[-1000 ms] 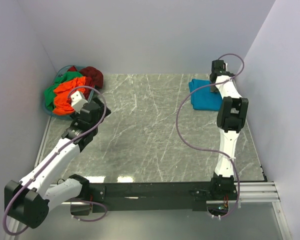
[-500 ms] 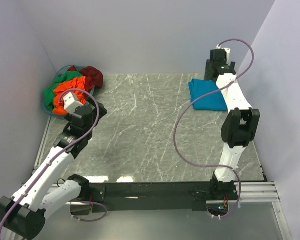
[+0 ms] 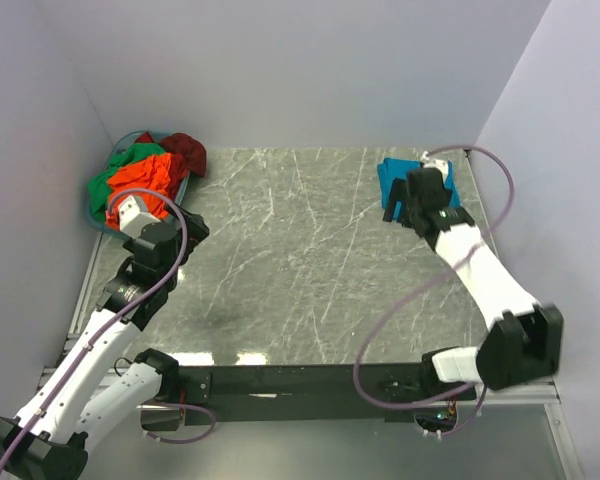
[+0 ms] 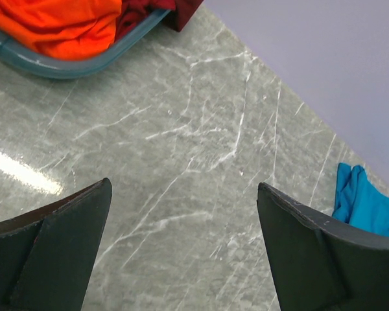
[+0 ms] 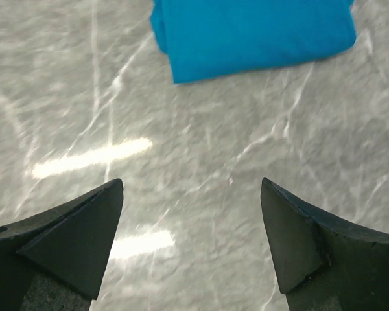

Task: Fold and stack the t-shirts
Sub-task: Reset both grippers

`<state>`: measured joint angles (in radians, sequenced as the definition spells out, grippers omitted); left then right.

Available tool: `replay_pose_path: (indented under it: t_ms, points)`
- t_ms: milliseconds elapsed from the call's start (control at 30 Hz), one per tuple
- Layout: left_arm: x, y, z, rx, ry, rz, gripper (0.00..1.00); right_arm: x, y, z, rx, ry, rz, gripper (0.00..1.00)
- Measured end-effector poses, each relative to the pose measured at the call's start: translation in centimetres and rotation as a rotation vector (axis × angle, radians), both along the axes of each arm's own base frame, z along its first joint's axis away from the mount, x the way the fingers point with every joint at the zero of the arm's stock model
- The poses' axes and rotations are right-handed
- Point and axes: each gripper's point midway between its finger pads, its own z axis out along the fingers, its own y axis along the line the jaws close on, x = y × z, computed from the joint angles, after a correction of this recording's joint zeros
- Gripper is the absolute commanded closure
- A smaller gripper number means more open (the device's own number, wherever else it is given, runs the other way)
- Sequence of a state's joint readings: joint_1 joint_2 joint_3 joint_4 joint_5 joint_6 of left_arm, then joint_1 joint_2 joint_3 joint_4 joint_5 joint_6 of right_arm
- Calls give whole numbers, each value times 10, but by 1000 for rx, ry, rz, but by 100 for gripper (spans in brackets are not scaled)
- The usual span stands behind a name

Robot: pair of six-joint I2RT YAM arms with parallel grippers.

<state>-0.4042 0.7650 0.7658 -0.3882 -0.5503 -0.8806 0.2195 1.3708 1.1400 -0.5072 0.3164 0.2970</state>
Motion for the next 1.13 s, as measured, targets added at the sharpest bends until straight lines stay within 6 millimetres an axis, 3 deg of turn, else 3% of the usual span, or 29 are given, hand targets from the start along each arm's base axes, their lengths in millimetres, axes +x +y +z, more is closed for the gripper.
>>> replay_pose_path:
  t_ms: [233,367,533,1133]
  points:
    - [-8,-2,-5,-8,26,-25,1,-58,8,3,130,-118,35,6]
    - [-12,-2,2,-26,3,-28,0,-78,14,-3,187,-153,70,5]
    - [-17,-2,10,-54,-28,-34,1,-86,15,-3,217,-184,73,5]
    - [-23,-1,0,-65,8,-33,1,-85,19,-11,238,-154,69,4]
